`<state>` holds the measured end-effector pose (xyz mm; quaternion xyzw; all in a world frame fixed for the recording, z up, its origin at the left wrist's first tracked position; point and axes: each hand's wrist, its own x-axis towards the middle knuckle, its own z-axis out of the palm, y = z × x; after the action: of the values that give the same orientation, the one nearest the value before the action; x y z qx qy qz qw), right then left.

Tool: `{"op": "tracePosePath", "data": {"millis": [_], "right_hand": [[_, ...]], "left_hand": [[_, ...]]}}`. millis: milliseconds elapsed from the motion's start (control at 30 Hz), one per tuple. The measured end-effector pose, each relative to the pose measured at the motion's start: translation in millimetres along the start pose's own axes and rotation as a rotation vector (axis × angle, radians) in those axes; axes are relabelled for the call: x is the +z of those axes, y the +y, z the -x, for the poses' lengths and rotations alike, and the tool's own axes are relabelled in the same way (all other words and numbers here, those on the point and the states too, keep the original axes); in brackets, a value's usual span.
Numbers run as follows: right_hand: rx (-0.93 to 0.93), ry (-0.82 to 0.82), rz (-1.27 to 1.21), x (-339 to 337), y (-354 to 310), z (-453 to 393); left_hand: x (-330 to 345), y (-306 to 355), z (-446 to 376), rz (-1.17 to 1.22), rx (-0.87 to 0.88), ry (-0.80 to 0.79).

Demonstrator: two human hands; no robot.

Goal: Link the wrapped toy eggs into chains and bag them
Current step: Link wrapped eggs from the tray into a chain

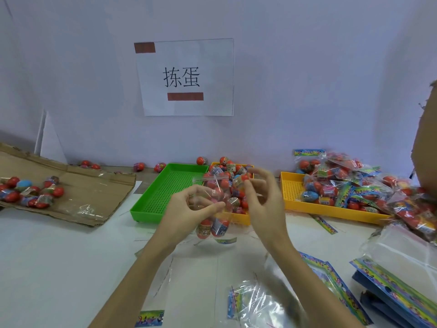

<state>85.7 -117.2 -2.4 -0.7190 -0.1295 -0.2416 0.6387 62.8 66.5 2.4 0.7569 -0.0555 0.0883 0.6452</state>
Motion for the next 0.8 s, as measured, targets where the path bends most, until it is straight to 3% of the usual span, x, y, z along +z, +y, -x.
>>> {"op": "tracePosePath", "data": {"millis": [133, 300, 633, 800], "right_hand": [[-0.143, 0.003, -0.063, -10.6, -23.9, 8.1], [-0.329, -0.081, 0.123, -4.5, -34.0, 18.0], [-0.366, -0.217, 0.378, -3.1, -29.8, 21.0], [-0.339, -0.241, 0.332, -5.4, -30.6, 18.1]], "left_hand": [[9.2, -0.7, 2.8, -0.037, 0.057, 0.011], [17.0, -3.9, 5.8, -0.049, 0.147, -0.021], [21.9, -4.8, 7.5, -0.138, 0.272, -0.019], [21.9, -2.1, 8.8, -0.138, 0.281, -0.014]]}}
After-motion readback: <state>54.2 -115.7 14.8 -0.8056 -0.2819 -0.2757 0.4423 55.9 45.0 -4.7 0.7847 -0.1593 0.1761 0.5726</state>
